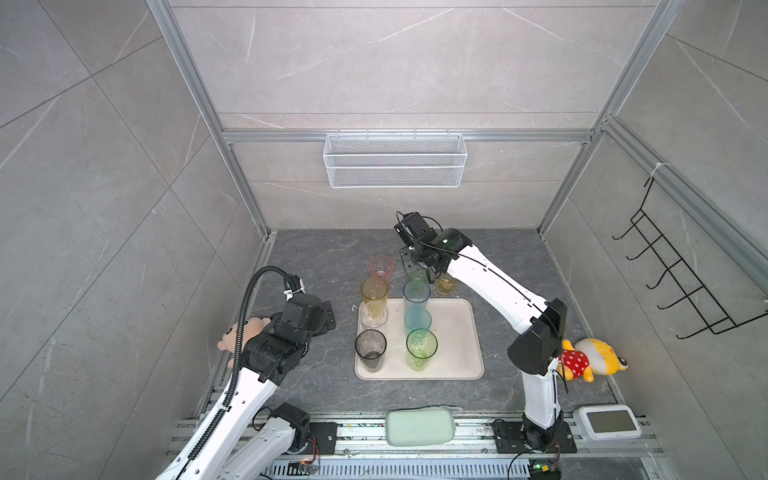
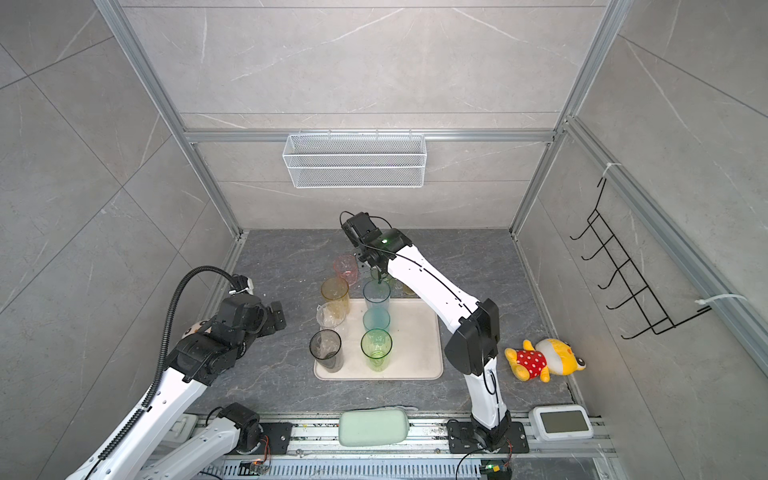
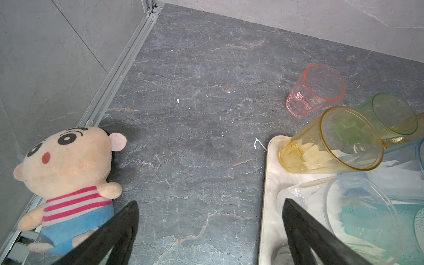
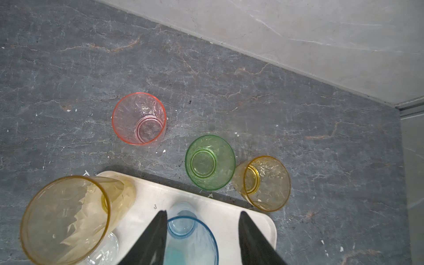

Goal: Place the glasses into the tray
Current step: Pick up the glass from the top-center of the table.

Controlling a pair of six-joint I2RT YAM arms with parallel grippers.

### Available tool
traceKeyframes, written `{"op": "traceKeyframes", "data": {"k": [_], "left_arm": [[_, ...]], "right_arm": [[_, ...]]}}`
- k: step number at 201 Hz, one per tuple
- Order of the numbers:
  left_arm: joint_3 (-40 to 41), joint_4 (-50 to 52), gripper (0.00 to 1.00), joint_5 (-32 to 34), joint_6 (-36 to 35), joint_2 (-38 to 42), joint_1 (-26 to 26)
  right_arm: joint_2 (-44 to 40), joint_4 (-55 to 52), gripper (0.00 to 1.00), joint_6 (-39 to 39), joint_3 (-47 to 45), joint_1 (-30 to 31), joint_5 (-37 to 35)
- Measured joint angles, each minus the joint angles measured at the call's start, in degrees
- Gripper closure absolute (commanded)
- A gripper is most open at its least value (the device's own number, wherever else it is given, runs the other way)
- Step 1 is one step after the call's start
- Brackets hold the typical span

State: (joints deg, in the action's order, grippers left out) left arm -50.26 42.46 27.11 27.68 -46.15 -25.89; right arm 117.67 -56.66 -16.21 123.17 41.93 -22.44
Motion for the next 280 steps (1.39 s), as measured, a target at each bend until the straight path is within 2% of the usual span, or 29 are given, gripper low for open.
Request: {"op": "traceKeyframes", "data": {"k": [44,59,96,118,138,178,280], "left_arm": [[0.0,1.0,0.03,0.9,0.0,0.0,-0.1],[0.0,1.0,0.03,1.0,0.0,0.0,-0.2],[0.0,1.0,0.03,1.3,0.0,0.0,-0.2],[0.0,1.1,0.03,1.3,0.0,0.0,-0.3],[0.0,1.2,0.03,1.3,0.0,0.0,-0.3],[0.0,1.2,0.03,1.3,0.0,-0.1,-0.4],[0.0,1.2,0.03,1.5,0.0,-1.1,-0.5]], "right_arm": [[7.3,-0.9,0.47,0.4,8.5,-1.0,2.4],[11.3,-3.1,0.47,0.4,14.9,-1.2,3.0],[25.3,-11.3,0.46,0.4,37.9,-1.2,4.7],[31.1,-14.6,0.46,0.3,45.8,-1.4,6.8],[32.9,-15.5,0.45,-0.1,45.7,-1.6,9.0],[32.9,-13.4,0.45,-0.9,38.6,-2.5,12.2],[34.5,-9.3,0.45,-0.9,40.9,-4.6,14.8]]}}
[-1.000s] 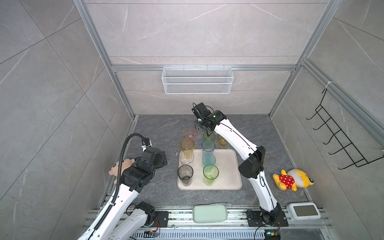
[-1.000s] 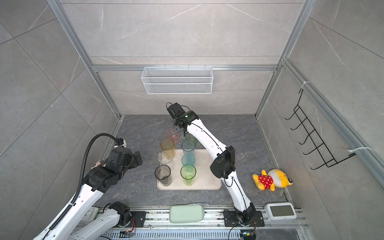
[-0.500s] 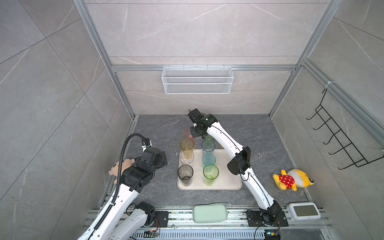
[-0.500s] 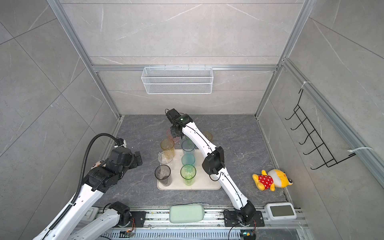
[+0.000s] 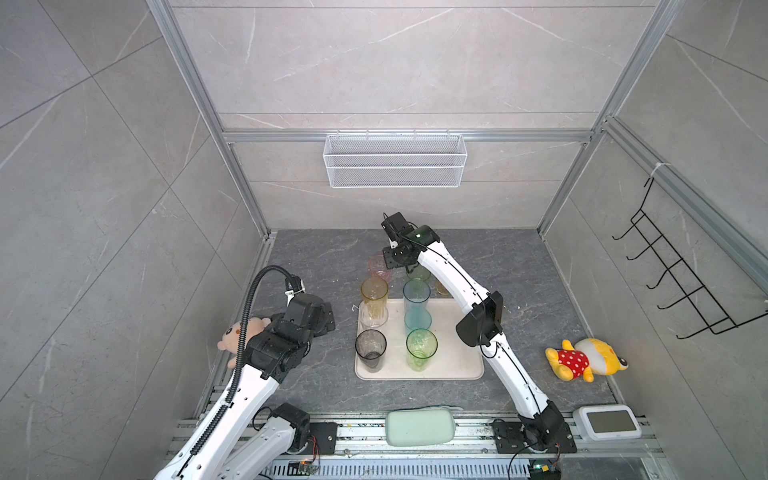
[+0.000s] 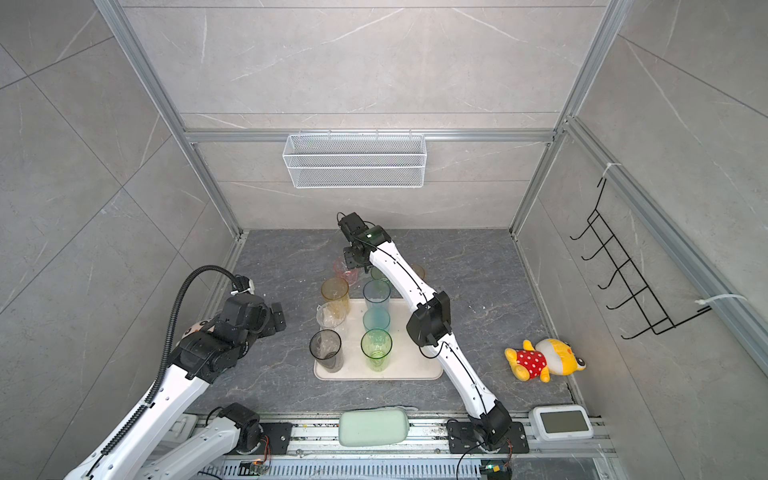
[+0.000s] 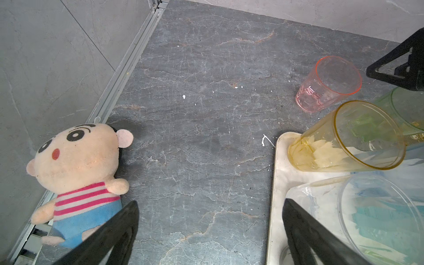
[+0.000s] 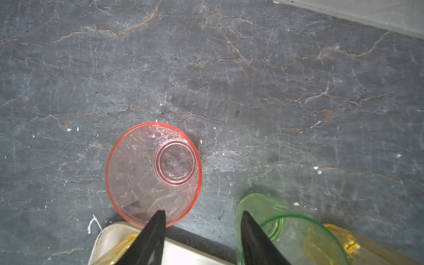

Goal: Place the glasses into the tray
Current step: Pick up the glass from the top-center of the table.

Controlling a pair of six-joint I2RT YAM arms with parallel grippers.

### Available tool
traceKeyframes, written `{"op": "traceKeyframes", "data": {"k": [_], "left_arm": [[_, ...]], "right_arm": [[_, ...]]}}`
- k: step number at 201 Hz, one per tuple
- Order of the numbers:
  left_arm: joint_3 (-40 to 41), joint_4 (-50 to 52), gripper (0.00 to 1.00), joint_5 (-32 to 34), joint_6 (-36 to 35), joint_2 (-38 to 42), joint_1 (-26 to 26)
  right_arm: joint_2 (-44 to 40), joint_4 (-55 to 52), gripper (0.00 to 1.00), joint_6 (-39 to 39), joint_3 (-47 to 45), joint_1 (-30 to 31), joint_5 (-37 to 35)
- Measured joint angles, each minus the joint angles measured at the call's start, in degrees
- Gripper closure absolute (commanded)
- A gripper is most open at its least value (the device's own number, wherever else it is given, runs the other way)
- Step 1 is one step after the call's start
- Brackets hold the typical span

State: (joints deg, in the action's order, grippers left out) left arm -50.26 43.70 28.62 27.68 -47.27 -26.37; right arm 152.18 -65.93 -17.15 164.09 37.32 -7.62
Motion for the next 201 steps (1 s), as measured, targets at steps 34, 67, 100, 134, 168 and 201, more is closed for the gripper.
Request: {"op": "traceKeyframes", "data": {"k": [34,67,100,134,168,201], "left_arm": [[0.0,0.0,0.03,0.4,0.0,-0.3,0.0],[0.0,0.0,0.03,0.9,0.0,-0.3,0.0],[0.0,0.0,0.03,1.1,0.0,-0.3,0.0],[0.0,0.0,0.03,1.1,0.0,-0.3,0.0],[0.0,0.0,0.03,1.1,0.0,-0.3,0.0],[0.0,0.0,0.03,1.1,0.0,-0.3,0.0]], "right_arm": [[0.8,1.5,0.45,0.0,0.0,-0.3,1.4],[1.5,2.7,0.45,0.0,0.0,-0.5,1.9],[2.2,3.2,0.46,0.0,0.0,-0.6,1.9],[2.4,3.7,0.46,0.0,0.0,-0.6,1.9],[2.7,5.2,0.48,0.0,0.0,-0.7,2.0],[3.1,6.1,0.5,0.1,0.0,-0.7,2.1]]}}
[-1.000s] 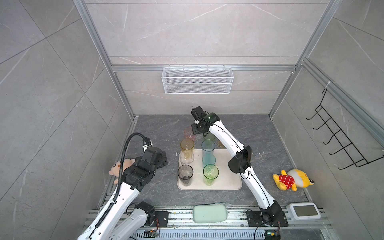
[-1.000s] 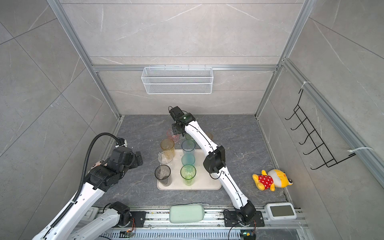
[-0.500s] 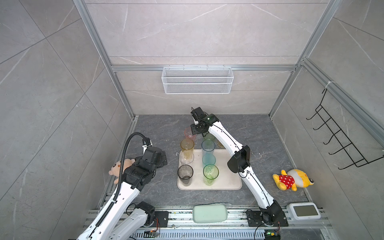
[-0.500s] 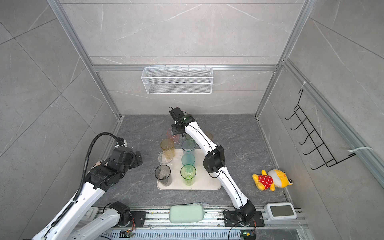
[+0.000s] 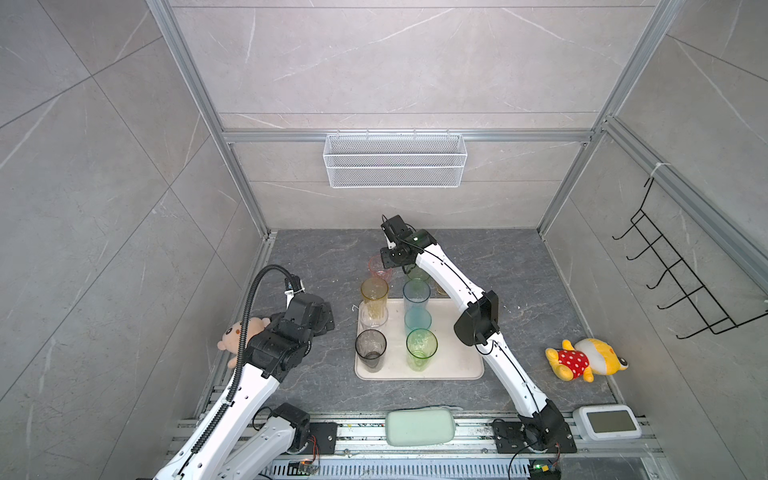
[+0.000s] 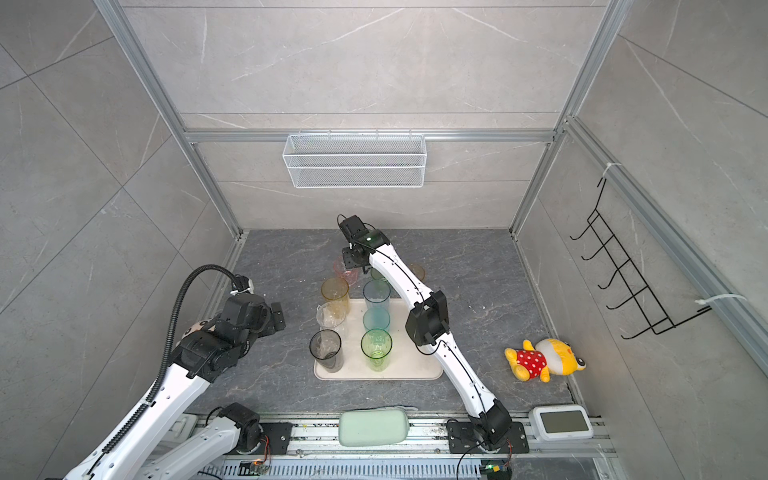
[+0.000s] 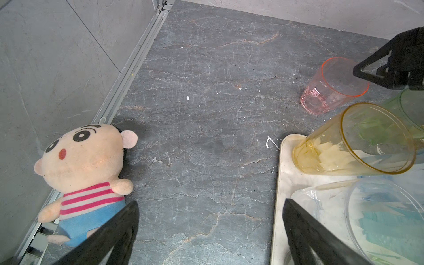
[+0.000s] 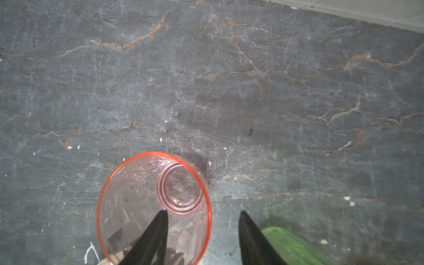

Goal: Place the glasses into the tray
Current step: Pick up the glass from the top-center of the table.

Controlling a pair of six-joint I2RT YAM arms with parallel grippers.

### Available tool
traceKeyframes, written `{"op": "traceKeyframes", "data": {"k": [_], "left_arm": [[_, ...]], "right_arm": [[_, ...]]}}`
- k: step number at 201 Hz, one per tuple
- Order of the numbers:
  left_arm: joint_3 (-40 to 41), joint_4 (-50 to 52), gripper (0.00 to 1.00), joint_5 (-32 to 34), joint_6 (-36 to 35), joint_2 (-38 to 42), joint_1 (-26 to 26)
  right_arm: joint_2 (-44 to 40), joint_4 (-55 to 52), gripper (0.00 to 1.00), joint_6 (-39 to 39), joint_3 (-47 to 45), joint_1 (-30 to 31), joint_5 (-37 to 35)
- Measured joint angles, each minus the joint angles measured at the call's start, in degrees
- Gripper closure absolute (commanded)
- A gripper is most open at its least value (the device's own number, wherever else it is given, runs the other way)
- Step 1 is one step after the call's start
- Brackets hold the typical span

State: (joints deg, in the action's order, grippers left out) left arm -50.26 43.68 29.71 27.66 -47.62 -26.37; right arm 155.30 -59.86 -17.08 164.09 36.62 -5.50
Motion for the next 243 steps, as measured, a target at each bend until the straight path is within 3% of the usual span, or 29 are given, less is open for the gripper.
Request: {"op": "traceKeyframes", "data": {"k": [51,147,176,243], "left_arm": [[0.0,0.0,0.03,0.0,0.0,-0.4,0.0],[0.0,0.0,0.03,0.0,0.0,-0.4,0.0],[0.0,0.0,0.03,0.0,0.0,-0.4,0.0],[0.0,0.0,0.03,0.0,0.0,-0.4,0.0]], "right_arm": [[0.1,1.5,0.59,0.0,0.0,0.0,0.0],[1.6,3.0,0.66,0.0,0.0,-0.3,0.0],[2.4,3.0,0.77,0.2,0.0,-0.4,0.2],[2.8,3.1,0.89,0.2,0.0,-0.4,0.4]]}}
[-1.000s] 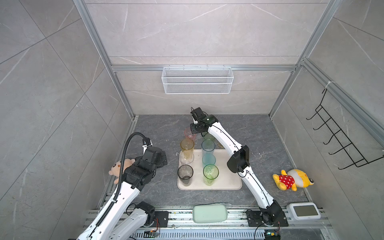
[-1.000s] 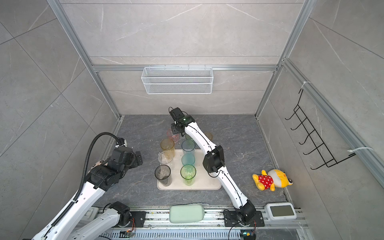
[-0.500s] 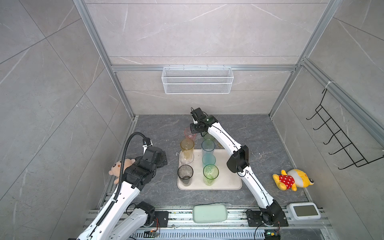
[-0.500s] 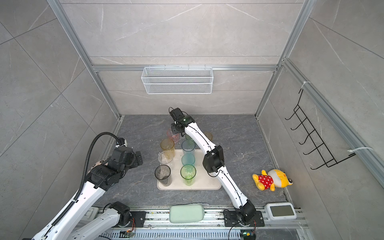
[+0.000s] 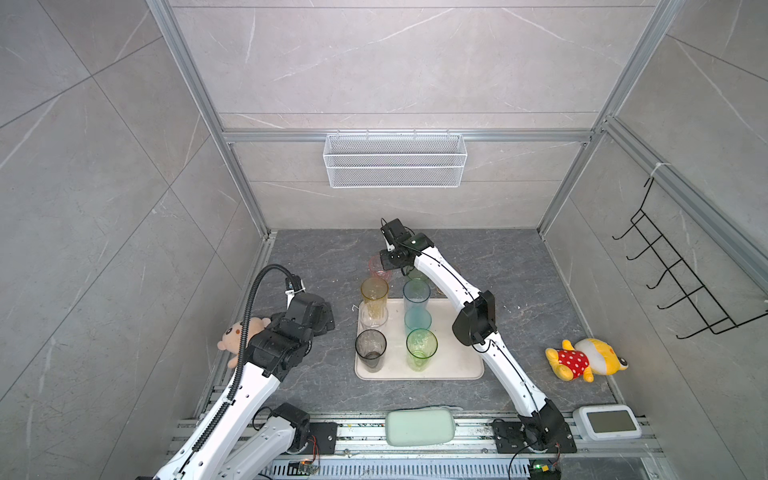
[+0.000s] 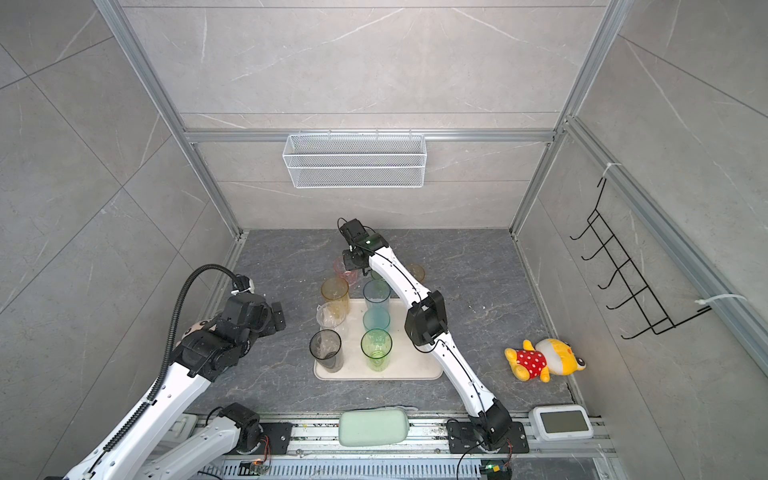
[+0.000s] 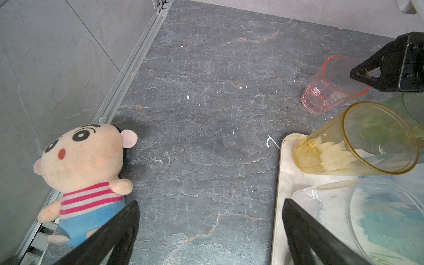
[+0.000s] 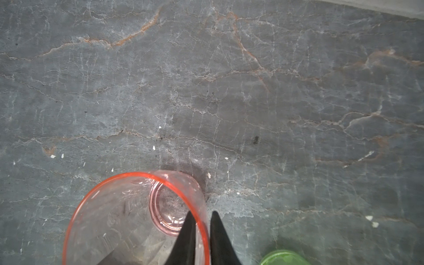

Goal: Place the glasses into the tray
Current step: Pick up the glass from the top-center of the table, then place the glass on the tray.

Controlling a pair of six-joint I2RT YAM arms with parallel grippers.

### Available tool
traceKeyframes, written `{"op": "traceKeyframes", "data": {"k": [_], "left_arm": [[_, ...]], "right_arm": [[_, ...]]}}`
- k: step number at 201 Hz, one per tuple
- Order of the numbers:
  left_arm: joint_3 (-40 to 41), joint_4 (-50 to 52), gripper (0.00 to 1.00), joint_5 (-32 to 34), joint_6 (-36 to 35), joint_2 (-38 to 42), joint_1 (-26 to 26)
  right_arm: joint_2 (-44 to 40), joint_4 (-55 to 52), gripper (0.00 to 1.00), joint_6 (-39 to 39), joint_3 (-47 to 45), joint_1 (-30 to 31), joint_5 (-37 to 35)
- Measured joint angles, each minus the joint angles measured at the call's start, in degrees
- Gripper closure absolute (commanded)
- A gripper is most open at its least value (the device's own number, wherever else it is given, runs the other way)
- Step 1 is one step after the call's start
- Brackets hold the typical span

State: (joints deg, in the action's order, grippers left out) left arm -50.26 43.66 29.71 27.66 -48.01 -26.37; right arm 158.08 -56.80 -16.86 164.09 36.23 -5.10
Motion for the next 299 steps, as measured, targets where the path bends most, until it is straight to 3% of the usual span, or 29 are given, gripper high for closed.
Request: {"op": "traceKeyframes", "data": {"k": [62,103,233,266,299], "left_arm": [[0.0,0.0,0.03,0.0,0.0,-0.2,0.0],[0.0,0.0,0.03,0.0,0.0,-0.2,0.0],[0.0,0.0,0.03,0.0,0.0,0.0,0.0],[0.0,-0.2,0.03,-0.1,0.0,0.0,0.0],[0.0,-0.3,0.03,-0.2,0.0,0.1,0.0]], "right_arm": [[0.0,-0.2,1.0,0.0,0.1,0.0,0.0],[-1.7,-2.4,1.0,0.1,0.1,-0.2,-0.1],[-21.9,-14.2,1.0,1.3,0.5,-0.7,-5.7],[-28.4,-16.7,1.0,1.3,-4.6,-0.7,-7.6],[-37.5,-16.8,1.0,1.3,-15.6,-0.7,-9.9]]}}
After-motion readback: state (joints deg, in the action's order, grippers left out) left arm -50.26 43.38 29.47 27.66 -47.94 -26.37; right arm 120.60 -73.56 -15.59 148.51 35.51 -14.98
